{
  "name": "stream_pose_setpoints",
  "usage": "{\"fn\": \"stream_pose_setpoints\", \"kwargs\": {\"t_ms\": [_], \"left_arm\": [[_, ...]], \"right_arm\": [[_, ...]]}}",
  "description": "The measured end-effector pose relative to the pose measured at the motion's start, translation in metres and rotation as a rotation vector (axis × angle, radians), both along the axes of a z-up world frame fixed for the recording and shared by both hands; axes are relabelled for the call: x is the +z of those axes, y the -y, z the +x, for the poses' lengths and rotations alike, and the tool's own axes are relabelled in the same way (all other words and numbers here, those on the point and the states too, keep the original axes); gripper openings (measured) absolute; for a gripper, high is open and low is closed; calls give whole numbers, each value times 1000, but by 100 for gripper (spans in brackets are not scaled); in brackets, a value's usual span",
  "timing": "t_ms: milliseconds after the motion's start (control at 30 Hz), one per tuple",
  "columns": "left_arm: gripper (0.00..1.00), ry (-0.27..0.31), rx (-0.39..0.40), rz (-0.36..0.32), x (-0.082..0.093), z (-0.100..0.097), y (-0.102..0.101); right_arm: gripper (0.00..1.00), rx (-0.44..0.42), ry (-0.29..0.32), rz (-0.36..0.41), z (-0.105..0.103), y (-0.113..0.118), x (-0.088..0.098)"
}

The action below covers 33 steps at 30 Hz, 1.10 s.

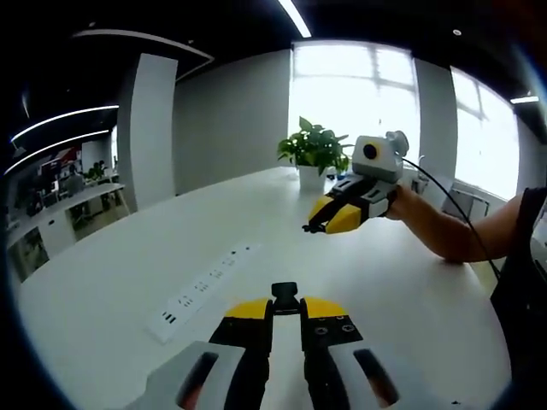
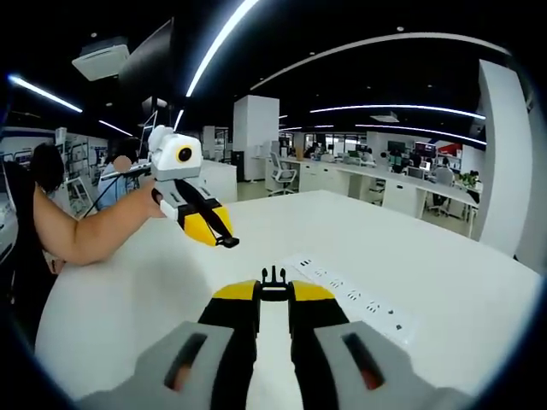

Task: Snap the two parts of the plastic buckle together until the buckle closes and remains connected.

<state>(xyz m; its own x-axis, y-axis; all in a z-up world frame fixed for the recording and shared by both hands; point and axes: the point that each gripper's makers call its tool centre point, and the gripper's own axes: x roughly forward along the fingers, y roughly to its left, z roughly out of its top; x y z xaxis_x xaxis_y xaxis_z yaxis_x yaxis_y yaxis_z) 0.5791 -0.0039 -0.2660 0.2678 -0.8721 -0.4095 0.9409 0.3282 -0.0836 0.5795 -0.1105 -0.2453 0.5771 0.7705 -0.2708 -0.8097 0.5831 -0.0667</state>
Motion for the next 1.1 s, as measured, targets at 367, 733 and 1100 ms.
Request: {"fn": "stream_pose_setpoints", "kwargs": {"t_ms": [367, 733, 1100], "left_arm": [[11, 2, -25, 10, 0, -8, 2], [11, 10, -55, 30, 3, -18, 3], [11, 2, -82, 30, 3, -32, 6]], "right_arm": [[12, 19, -3, -4, -7, -2, 4], [12, 35, -18, 2, -13, -5, 4], [12, 50, -6, -5, -20, -7, 8]]}}
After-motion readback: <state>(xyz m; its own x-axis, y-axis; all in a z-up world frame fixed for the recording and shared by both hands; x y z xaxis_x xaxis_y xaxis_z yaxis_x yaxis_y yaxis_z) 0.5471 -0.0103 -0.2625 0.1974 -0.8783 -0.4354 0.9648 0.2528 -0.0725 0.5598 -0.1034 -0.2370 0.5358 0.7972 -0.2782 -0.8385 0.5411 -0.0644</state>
